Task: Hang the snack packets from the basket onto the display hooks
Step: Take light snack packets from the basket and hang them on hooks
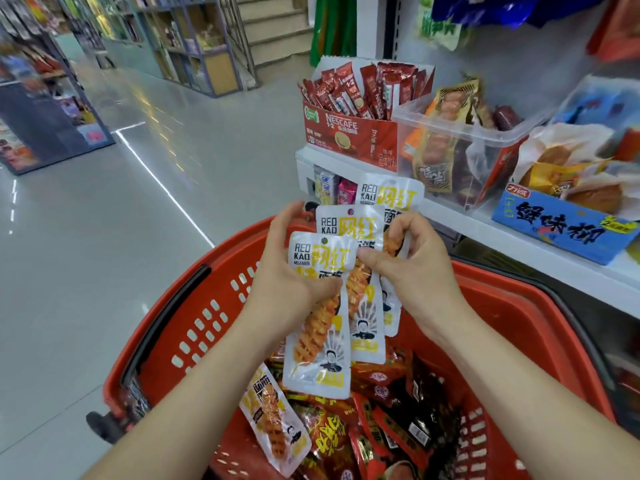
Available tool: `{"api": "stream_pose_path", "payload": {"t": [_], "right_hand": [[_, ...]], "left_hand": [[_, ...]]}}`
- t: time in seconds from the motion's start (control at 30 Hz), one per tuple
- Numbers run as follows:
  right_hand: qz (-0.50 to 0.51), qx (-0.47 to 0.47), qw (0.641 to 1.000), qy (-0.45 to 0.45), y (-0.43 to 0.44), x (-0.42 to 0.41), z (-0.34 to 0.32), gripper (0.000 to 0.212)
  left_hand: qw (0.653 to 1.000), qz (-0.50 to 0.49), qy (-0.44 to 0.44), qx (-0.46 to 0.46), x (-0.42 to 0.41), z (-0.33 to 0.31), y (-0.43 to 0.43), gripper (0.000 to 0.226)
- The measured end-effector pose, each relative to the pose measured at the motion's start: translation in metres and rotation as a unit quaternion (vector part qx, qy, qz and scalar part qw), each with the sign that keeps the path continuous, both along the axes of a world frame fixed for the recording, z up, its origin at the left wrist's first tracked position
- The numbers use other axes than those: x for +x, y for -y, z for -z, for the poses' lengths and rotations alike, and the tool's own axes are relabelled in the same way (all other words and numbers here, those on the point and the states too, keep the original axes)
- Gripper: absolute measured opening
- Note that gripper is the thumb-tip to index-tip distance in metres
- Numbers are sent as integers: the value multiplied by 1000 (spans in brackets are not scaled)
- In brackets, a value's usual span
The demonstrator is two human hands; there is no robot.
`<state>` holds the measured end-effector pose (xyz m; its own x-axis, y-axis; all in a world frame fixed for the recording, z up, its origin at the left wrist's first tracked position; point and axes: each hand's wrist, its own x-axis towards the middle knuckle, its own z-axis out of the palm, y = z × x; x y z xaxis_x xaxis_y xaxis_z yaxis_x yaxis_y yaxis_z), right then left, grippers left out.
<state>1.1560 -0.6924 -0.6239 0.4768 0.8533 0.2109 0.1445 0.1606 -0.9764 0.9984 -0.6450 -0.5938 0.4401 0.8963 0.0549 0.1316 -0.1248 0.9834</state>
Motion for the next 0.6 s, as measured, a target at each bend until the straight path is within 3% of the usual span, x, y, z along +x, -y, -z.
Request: {"api": "stream_pose_path", "payload": {"t": [0.1, 0.23, 0.43, 0.5, 0.6], "right_hand": [[13, -15, 999, -30, 13, -4, -26, 42], [37, -45, 992, -110, 42, -4, -93, 53], [119, -113, 983, -76, 97, -1, -230, 62], [138, -122, 980, -78, 118, 1, -283, 60], [157, -129, 973, -110, 151, 0, -363, 65]], "left_hand": [[999, 33, -38, -4, -3, -33, 11, 101], [997, 39, -32, -62, -2, -98, 30, 87], [995, -61, 19, -76, -4, -222, 54, 55], [995, -68, 29, -66, -8, -273, 61, 54], [1000, 10, -14, -27, -10, -356, 76, 66]]}}
